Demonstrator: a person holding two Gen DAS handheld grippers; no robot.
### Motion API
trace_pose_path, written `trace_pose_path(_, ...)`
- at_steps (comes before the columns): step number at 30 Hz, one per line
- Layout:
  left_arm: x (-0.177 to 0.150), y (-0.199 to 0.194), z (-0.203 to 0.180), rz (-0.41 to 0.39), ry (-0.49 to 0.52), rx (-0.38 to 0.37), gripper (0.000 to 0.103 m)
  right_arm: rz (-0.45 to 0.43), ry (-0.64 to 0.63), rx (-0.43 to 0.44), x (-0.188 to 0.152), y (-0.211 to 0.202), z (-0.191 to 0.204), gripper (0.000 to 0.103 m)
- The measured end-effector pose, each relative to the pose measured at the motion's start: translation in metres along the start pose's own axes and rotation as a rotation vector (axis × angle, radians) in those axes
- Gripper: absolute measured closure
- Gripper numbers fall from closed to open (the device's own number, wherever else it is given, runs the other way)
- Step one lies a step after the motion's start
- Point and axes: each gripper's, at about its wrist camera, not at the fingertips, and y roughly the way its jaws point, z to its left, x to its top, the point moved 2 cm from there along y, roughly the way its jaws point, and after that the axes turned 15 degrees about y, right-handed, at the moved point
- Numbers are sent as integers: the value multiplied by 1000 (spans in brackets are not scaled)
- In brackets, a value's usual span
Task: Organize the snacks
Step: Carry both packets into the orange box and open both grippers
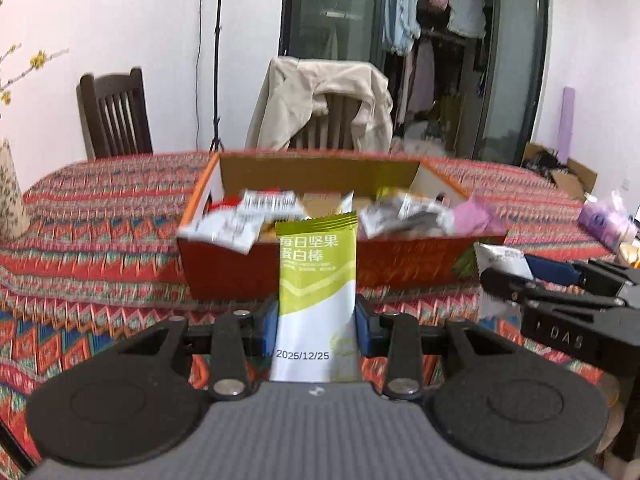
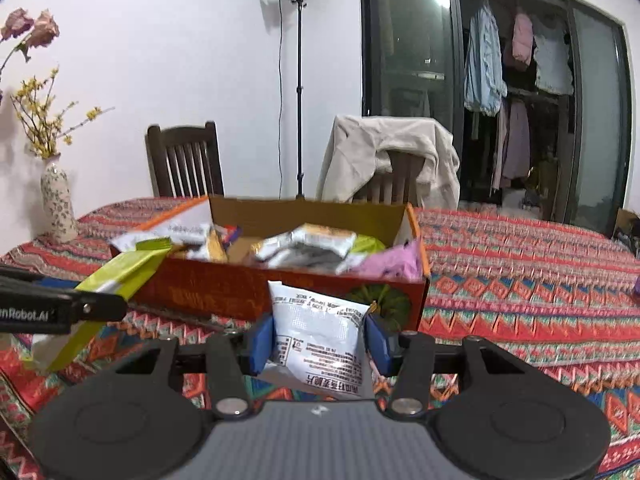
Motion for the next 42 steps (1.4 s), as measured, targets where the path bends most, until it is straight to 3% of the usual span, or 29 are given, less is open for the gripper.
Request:
trace_pose_path(7, 48, 2, 4, -86, 21, 7, 65, -69, -16, -20, 38, -7, 15, 55)
trace_pose_path(13, 81, 20, 14, -120, -10, 34, 65, -97, 8, -30, 74, 14, 27, 55)
trace_pose_path(18, 99, 43, 25, -156, -43, 118, 65, -123, 31, -58, 94, 46, 34, 55)
trace_pose_path(23, 100, 71, 37, -160, -71, 170, 65, -126, 78, -77, 97, 77, 29, 55)
trace_pose_path(34, 75, 104, 59, -94, -100, 156, 62, -102, 54, -54, 76, 110, 21, 54)
trace_pose_path(37, 74, 94, 56, -141, -99, 155, 31, -94, 86, -57, 75, 112, 14, 38)
trace_pose_path(38, 74, 90, 56, -161, -105, 167, 8, -91, 97, -50, 76, 111, 12, 28)
trace_pose_path(39, 73, 85, 57, -188, -114, 185, 0, -88, 106, -41, 77, 110, 11, 19)
trace_pose_path(42, 73, 74, 57, -229, -119, 195, 0, -106, 116, -34, 77, 105, 9, 0)
